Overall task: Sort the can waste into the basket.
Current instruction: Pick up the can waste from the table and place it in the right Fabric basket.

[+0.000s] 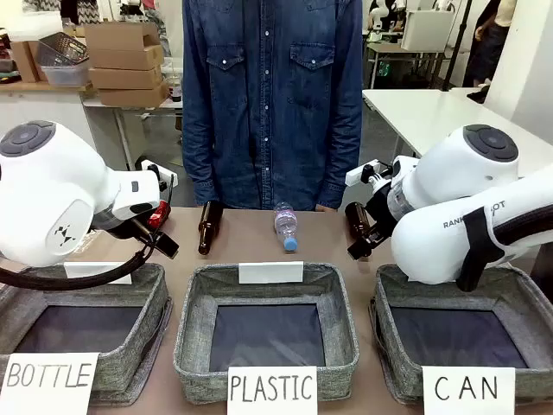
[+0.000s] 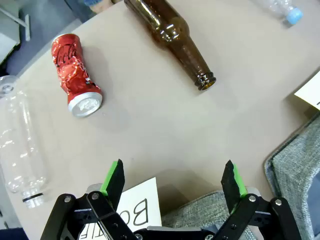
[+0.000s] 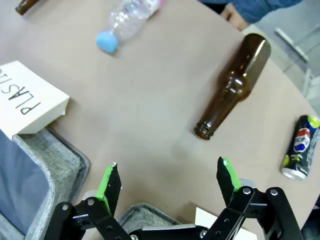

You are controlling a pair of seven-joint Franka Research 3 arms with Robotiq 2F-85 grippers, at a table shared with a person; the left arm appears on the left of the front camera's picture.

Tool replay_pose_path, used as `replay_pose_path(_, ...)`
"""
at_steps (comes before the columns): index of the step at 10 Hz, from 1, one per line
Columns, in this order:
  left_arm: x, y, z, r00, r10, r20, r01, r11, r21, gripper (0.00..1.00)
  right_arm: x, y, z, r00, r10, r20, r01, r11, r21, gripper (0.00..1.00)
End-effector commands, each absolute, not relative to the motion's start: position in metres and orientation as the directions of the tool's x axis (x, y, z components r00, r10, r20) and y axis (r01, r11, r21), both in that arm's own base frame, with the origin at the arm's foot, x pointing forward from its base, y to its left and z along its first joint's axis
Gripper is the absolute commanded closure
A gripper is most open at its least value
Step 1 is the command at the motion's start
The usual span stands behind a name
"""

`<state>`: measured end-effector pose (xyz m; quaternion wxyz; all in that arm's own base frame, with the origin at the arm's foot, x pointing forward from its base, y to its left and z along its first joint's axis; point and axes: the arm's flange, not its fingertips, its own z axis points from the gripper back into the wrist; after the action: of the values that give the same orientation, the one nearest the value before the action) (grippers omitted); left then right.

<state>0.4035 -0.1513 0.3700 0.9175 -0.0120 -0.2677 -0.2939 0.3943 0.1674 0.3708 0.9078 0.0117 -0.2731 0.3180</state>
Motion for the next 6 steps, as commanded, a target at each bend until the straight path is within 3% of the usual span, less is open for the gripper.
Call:
replay_pose_path(1, 0.4035, -0.1513, 0.3701, 0.684, -0.533, 0.498, 0.546, 0.827, 0.135, 0.0, 0.3944, 0.1674, 0.3709, 0.648, 0.571, 0.503, -0.584, 0.797, -0.153, 0.0)
replay_pose_path(6, 0.4035, -0.1513, 0.3701, 0.684, -0.533, 0.498, 0.546, 0.827, 0.135, 0.0, 0.3944, 0.1674, 0.3709, 0.648, 0.571, 0.503, -0.584, 0.797, -0.153, 0.0)
